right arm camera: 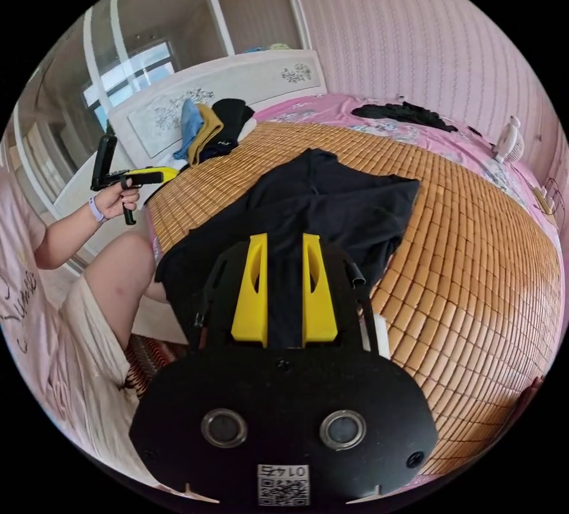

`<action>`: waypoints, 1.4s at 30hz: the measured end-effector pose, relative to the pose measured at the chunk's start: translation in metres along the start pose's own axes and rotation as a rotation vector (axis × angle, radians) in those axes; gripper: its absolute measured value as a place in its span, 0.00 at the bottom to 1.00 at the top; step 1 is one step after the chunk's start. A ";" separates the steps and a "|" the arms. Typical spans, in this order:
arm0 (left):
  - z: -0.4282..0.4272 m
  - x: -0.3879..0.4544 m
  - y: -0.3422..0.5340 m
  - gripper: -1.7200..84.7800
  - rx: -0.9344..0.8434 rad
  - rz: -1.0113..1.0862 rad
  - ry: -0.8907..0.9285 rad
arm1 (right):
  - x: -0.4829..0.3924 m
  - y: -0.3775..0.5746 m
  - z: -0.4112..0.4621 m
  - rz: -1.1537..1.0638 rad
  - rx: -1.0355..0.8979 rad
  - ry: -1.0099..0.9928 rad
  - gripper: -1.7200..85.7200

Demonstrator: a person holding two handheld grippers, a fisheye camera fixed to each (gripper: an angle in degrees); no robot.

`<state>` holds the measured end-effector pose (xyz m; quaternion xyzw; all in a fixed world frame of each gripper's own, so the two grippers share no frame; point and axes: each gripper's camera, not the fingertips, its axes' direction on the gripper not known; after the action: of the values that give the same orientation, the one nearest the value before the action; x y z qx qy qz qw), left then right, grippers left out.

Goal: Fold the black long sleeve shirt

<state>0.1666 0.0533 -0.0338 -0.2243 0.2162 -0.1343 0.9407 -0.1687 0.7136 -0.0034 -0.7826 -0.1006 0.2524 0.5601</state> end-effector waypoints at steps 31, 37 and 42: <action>0.124 -0.072 -0.205 0.01 0.123 0.051 0.086 | 0.165 -0.166 -0.015 0.130 0.276 -0.041 0.03; 0.032 -0.051 -0.074 0.02 -0.010 0.109 0.237 | 0.082 -0.050 -0.054 0.007 0.006 -0.354 0.04; 0.002 -0.041 0.043 0.03 -0.220 -0.051 0.247 | 0.032 0.031 -0.025 0.024 -0.282 -0.120 0.05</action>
<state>0.1388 0.1056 -0.0384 -0.3131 0.3378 -0.1601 0.8730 -0.1328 0.6964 -0.0356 -0.8383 -0.1588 0.2887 0.4344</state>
